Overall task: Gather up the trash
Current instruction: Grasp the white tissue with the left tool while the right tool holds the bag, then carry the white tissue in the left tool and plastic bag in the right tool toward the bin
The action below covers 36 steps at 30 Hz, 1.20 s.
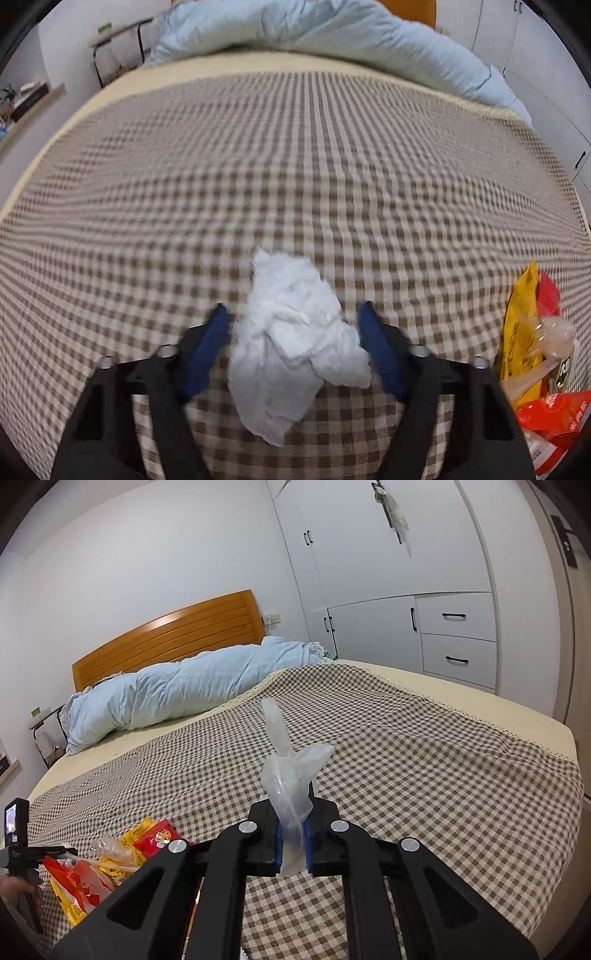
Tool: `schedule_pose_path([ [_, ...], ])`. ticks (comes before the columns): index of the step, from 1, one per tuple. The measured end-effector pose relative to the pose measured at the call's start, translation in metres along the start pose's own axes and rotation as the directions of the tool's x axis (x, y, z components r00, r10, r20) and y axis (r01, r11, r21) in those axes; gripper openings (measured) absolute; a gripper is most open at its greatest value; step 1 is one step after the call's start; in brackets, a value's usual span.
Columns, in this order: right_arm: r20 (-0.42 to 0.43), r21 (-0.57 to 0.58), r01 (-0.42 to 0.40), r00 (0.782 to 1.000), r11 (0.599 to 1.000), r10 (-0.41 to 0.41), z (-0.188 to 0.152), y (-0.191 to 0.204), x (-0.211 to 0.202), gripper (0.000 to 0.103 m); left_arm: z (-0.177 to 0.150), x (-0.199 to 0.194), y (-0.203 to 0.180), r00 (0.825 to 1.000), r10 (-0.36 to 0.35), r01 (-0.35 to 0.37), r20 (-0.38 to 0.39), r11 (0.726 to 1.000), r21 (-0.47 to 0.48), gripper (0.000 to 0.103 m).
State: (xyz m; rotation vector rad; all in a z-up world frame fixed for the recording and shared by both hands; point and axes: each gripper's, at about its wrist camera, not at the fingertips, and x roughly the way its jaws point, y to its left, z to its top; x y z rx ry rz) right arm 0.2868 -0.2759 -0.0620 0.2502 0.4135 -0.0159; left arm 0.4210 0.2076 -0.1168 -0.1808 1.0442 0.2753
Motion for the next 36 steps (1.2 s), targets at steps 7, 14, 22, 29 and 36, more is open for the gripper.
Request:
schedule_pose_path([
  [7,0.011,-0.014,-0.037,0.999,0.999,0.037,-0.002,0.008,-0.003,0.009,-0.015,-0.017,-0.006,0.999,0.007,-0.009,0.052,0.999,0.038,0.015],
  [14,0.019,-0.012,-0.07,0.997,0.997,0.07,-0.001,0.01,-0.01,0.009,-0.028,-0.053,-0.01,0.994,-0.02,0.015,0.105,0.999,0.051,0.014],
  [22,0.017,-0.011,-0.119,0.993,0.993,0.119,-0.003,0.014,-0.02,0.009,-0.037,-0.112,-0.019,0.976,-0.082,0.073,0.201,0.996,0.051,0.014],
  [29,0.028,-0.061,-0.138,0.99,0.989,0.14,-0.002,0.02,-0.037,0.009,-0.048,-0.15,-0.026,0.963,-0.116,0.102,0.245,0.992,0.07,0.014],
  [36,0.059,-0.076,-0.163,0.984,0.984,0.168,0.004,0.02,-0.065,0.009,-0.067,-0.18,-0.021,0.952,-0.129,0.104,0.276,0.989,0.103,0.014],
])
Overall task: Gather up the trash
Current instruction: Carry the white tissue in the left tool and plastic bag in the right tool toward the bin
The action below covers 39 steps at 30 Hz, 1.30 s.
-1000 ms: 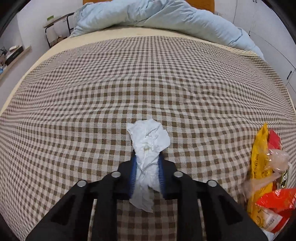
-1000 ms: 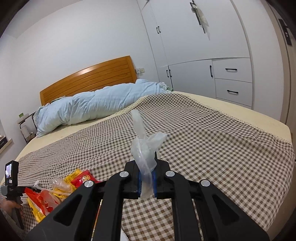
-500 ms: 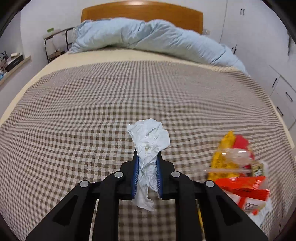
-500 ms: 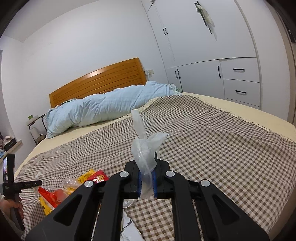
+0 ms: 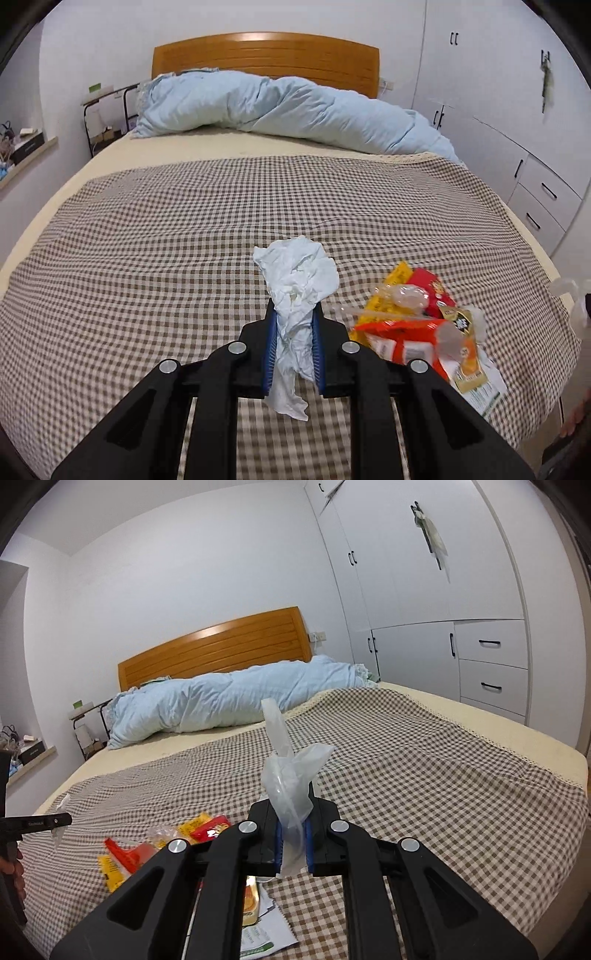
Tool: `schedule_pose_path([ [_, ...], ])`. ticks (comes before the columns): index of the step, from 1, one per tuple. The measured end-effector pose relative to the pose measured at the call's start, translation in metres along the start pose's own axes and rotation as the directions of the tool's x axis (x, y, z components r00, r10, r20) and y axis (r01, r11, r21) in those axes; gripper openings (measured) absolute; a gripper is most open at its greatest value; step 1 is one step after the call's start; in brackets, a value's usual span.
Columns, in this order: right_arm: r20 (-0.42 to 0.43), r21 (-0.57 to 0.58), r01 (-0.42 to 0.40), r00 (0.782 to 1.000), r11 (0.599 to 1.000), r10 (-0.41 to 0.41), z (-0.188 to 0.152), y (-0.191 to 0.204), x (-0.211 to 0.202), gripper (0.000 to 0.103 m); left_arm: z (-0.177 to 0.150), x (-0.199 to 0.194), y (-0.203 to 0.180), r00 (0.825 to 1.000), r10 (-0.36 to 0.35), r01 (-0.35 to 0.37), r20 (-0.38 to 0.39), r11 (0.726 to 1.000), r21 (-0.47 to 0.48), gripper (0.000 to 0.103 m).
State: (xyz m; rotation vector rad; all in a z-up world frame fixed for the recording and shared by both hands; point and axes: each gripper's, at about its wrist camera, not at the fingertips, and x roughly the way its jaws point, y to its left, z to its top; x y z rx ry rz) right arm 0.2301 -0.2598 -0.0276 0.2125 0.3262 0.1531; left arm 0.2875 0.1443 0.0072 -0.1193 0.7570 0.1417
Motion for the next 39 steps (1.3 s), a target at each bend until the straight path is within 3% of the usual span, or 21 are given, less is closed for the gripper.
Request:
schedule_pose_path([
  [10,0.001,0.018,-0.04,0.999,0.999,0.04,-0.005,0.003,-0.043,0.009,-0.021,-0.061,-0.01,0.998,-0.015,0.014,0.064,1.0,0.02,0.014],
  [25,0.017,-0.037,-0.054,0.998,0.998,0.055,-0.019,0.012,-0.116,0.009,-0.064,-0.137,-0.042,0.987,-0.107,0.098,0.122,0.992,0.076,0.014],
  [39,0.016,-0.055,-0.078,0.997,0.995,0.079,-0.039,0.012,-0.157,0.009,-0.098,-0.187,-0.059,0.958,-0.217,0.201,0.188,0.974,0.101,0.014],
])
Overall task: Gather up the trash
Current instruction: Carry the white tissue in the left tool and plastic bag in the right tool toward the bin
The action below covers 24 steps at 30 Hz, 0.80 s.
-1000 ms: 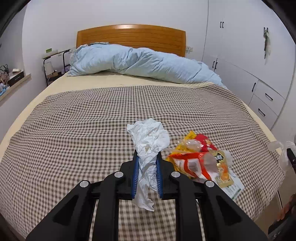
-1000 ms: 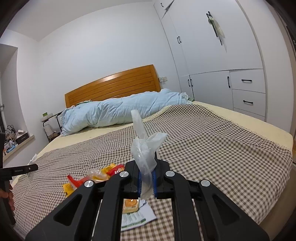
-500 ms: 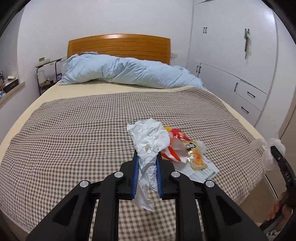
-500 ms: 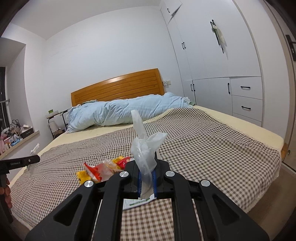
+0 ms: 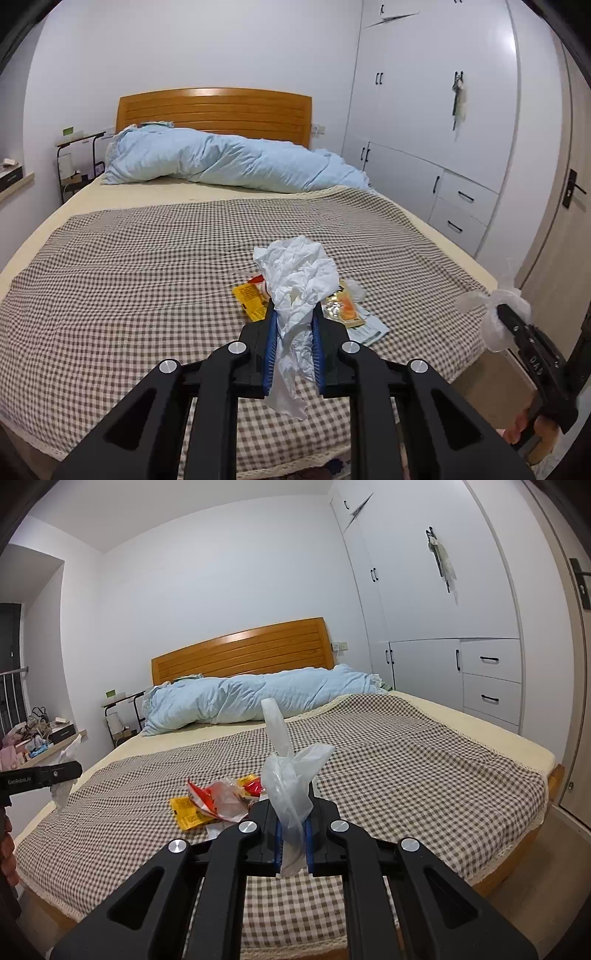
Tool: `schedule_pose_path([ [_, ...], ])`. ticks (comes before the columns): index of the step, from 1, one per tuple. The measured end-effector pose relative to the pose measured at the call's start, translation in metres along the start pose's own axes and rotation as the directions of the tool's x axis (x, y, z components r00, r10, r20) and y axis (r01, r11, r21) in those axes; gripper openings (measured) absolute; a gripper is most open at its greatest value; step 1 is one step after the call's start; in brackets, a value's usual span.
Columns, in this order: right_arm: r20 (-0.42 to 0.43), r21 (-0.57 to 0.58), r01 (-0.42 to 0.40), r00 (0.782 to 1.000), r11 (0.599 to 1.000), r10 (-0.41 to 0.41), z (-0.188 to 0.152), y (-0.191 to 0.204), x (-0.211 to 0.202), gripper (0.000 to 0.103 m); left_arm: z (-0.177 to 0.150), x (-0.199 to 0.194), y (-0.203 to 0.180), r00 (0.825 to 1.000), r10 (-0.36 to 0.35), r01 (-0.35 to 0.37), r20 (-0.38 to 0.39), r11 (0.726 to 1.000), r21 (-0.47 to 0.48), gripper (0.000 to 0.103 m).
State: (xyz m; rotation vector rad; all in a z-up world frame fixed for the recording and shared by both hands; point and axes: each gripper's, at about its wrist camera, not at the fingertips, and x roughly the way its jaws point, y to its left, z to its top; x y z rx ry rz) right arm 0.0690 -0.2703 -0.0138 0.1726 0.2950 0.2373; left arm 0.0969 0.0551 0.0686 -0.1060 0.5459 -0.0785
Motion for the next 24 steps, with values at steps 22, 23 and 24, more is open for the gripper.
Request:
schedule_pose_path([
  [22,0.001,-0.061,-0.056,0.998,0.997,0.056,-0.03,0.004,-0.056,0.009,-0.07,-0.039,-0.023,0.99,-0.121,0.12,0.066,0.993,0.021,0.014],
  [23,-0.004,-0.062,-0.058,0.998,0.996,0.058,-0.032,0.004,-0.057,0.009,-0.073,-0.04,-0.023,0.99,-0.125,0.124,0.066,0.992,0.017,0.014],
  [24,-0.01,-0.061,-0.064,0.998,0.996,0.063,-0.033,0.003,-0.058,0.009,-0.077,-0.041,-0.023,0.989,-0.13,0.129,0.067,0.992,0.013,0.014],
])
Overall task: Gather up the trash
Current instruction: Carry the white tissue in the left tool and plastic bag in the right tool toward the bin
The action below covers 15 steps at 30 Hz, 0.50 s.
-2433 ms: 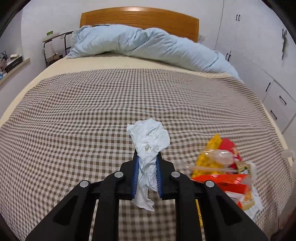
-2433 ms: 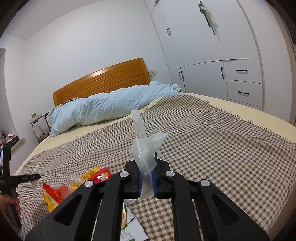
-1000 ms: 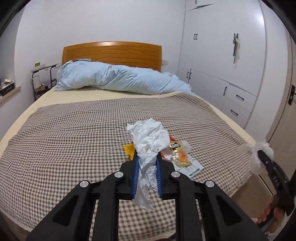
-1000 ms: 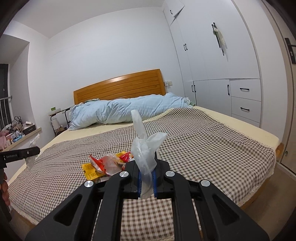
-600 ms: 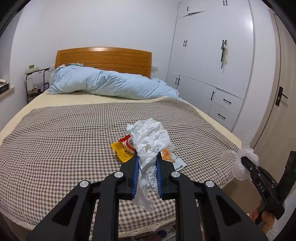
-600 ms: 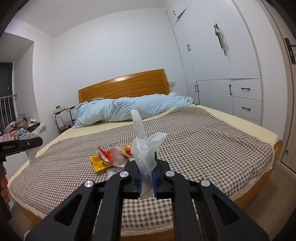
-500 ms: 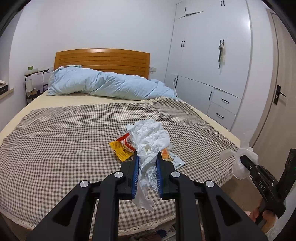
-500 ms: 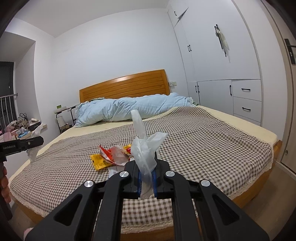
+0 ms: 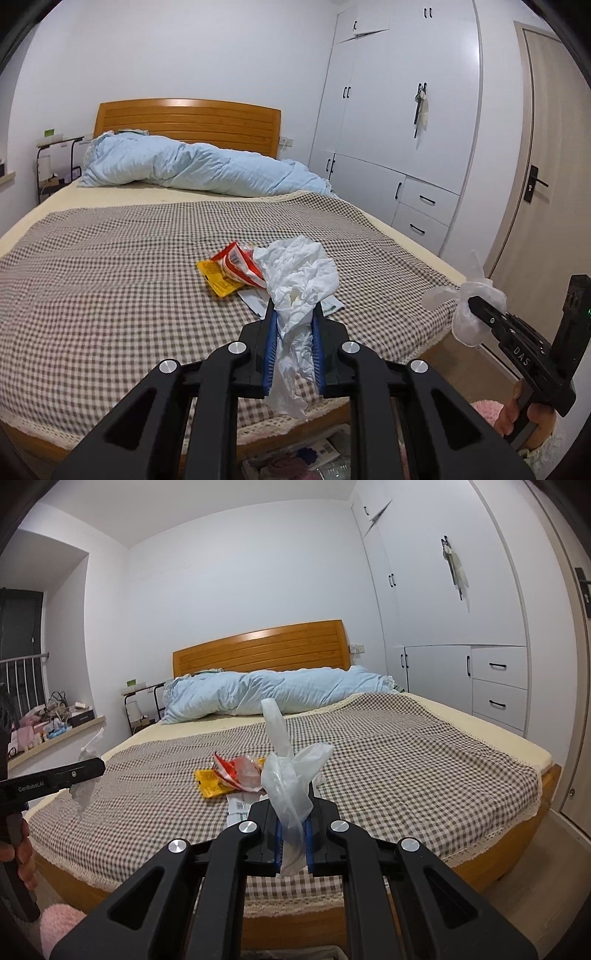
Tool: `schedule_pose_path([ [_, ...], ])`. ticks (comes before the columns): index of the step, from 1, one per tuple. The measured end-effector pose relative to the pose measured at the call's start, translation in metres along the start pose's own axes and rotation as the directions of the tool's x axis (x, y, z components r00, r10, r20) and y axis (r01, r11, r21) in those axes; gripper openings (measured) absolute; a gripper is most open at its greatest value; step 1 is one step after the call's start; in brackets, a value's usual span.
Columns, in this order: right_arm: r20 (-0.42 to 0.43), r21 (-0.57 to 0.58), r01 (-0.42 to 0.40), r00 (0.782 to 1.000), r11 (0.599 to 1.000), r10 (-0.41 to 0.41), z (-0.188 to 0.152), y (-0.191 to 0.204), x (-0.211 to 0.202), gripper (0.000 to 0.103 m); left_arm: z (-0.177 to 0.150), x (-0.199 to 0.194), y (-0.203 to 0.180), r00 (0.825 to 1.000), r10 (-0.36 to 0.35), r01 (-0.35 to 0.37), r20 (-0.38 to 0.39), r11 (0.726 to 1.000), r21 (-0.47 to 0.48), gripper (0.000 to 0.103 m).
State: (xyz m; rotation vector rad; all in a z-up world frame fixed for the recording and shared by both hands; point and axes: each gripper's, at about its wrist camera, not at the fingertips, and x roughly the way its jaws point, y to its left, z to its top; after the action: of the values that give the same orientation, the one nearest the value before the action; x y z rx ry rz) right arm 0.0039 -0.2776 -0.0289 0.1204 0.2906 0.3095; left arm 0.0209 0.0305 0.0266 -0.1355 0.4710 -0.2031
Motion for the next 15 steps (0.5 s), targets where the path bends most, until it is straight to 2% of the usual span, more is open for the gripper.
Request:
schedule_pose_path([
  [12,-0.077,0.006,-0.014,0.997,1.0,0.015,-0.029,-0.003,-0.008,0.009,-0.042,0.002,-0.004,0.998,-0.062,0.062,-0.032,0.998,-0.012,0.014],
  [15,-0.106,0.004,-0.016,0.994,1.0,0.016,-0.039,-0.004,-0.006,0.009,-0.057,0.005,-0.007,0.997,-0.063,0.063,-0.044,0.998,0.013,0.014],
])
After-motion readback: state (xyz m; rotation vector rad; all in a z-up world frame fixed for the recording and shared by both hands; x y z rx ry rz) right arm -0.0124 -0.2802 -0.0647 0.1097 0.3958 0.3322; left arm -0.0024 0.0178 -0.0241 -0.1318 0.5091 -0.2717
